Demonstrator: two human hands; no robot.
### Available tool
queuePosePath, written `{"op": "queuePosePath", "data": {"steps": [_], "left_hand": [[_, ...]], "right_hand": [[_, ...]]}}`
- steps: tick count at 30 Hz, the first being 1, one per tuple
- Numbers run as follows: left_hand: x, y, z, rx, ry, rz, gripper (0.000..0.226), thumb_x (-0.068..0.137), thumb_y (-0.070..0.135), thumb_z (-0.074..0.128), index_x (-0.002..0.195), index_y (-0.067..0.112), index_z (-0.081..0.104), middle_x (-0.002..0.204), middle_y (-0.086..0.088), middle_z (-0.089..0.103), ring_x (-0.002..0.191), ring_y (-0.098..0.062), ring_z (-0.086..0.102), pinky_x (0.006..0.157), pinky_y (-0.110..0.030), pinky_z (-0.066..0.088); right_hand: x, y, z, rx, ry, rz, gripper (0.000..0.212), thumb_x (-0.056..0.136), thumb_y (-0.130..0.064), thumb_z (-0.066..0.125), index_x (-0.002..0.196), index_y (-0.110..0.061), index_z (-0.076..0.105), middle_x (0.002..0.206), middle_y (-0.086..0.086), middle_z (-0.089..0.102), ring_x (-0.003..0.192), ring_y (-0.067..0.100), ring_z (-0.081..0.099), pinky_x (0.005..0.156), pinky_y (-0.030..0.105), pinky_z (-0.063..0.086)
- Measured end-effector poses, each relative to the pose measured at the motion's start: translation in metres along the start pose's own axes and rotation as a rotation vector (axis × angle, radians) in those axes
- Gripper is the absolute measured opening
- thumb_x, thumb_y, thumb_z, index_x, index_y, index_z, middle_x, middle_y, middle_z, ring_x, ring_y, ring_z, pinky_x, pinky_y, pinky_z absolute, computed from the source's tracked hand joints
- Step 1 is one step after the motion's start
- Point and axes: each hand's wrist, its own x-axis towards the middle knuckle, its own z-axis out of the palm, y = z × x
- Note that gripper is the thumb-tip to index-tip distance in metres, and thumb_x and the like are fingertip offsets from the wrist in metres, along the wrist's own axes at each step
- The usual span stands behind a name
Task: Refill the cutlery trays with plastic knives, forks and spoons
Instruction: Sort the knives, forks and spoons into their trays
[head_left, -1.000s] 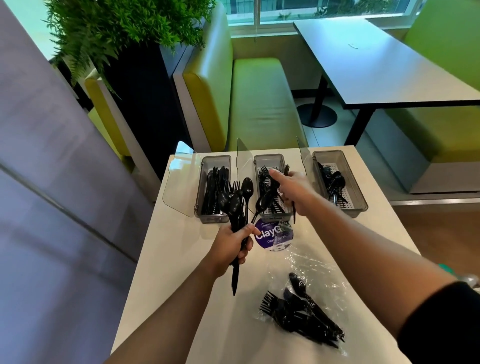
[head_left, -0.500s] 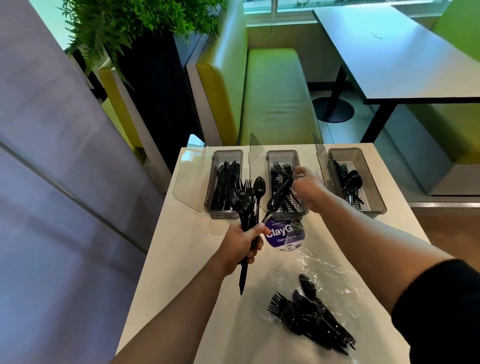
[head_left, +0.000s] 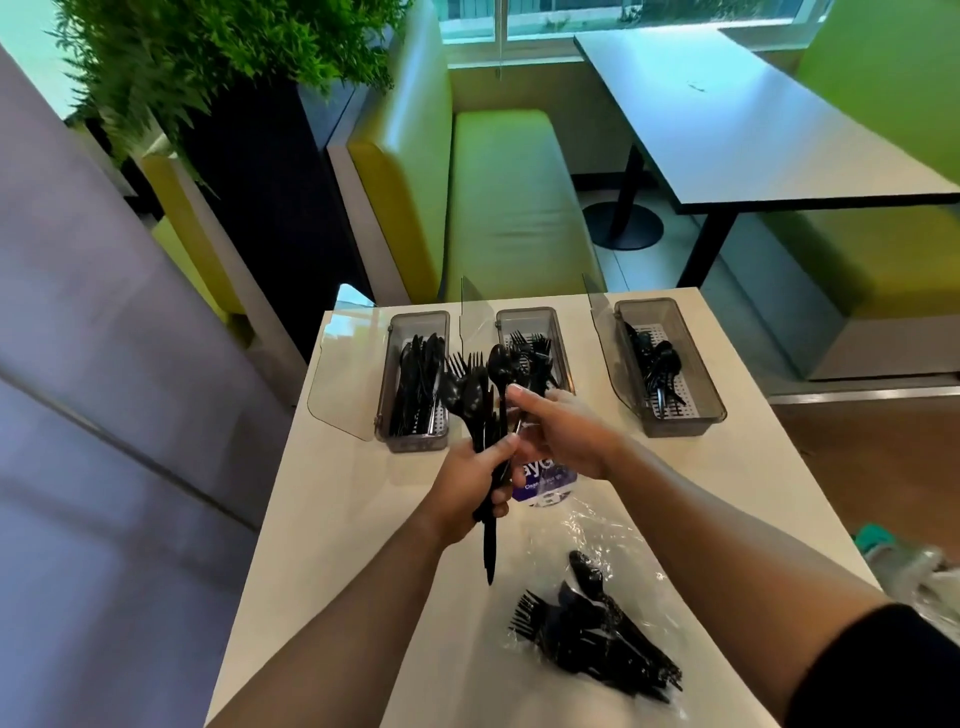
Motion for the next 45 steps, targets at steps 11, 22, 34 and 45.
{"op": "queuePosePath", "data": {"steps": [11, 22, 34, 45], "left_hand": [[0.013, 0.003, 0.035, 0.089, -0.098, -0.040, 0.027, 0.103, 0.027, 0.055, 0.105, 0.005, 0.070, 0.076, -0.012, 0.071, 0.046, -0.017, 0.050, 0.044, -0.024, 0.033], [0.032, -0.007, 0.048, 0.079, -0.087, -0.037, 0.025, 0.104, 0.024, 0.054, 0.090, 0.007, 0.066, 0.056, -0.002, 0.046, 0.042, -0.011, 0.034, 0.042, -0.022, 0.032], [0.044, -0.015, 0.037, 0.029, -0.159, -0.074, 0.025, 0.103, 0.027, 0.055, 0.098, 0.005, 0.065, 0.062, -0.006, 0.047, 0.042, -0.011, 0.033, 0.043, -0.024, 0.025], [0.026, -0.007, 0.027, 0.055, -0.279, -0.081, 0.029, 0.100, 0.033, 0.057, 0.099, 0.005, 0.060, 0.060, -0.002, 0.041, 0.044, -0.011, 0.032, 0.044, -0.027, 0.023]], "right_hand": [[-0.023, -0.016, -0.020, 0.224, 0.195, -0.040, 0.017, 0.102, -0.015, 0.055, 0.097, -0.002, 0.064, 0.088, 0.018, 0.071, 0.075, 0.032, 0.063, 0.056, 0.036, 0.048], [0.000, -0.075, -0.131, 0.254, 0.547, -0.067, 0.022, 0.104, -0.028, 0.051, 0.084, -0.017, 0.054, 0.055, -0.002, 0.043, 0.037, 0.010, 0.035, 0.040, 0.018, 0.037], [0.034, -0.022, -0.203, -0.271, 0.794, 0.185, 0.021, 0.092, -0.015, 0.068, 0.111, -0.007, 0.063, 0.095, 0.011, 0.067, 0.082, 0.025, 0.067, 0.079, 0.041, 0.060], [0.006, -0.068, -0.087, -0.370, 0.376, -0.256, 0.014, 0.099, -0.023, 0.062, 0.106, -0.013, 0.071, 0.102, 0.012, 0.075, 0.086, 0.025, 0.073, 0.076, 0.036, 0.057]]}}
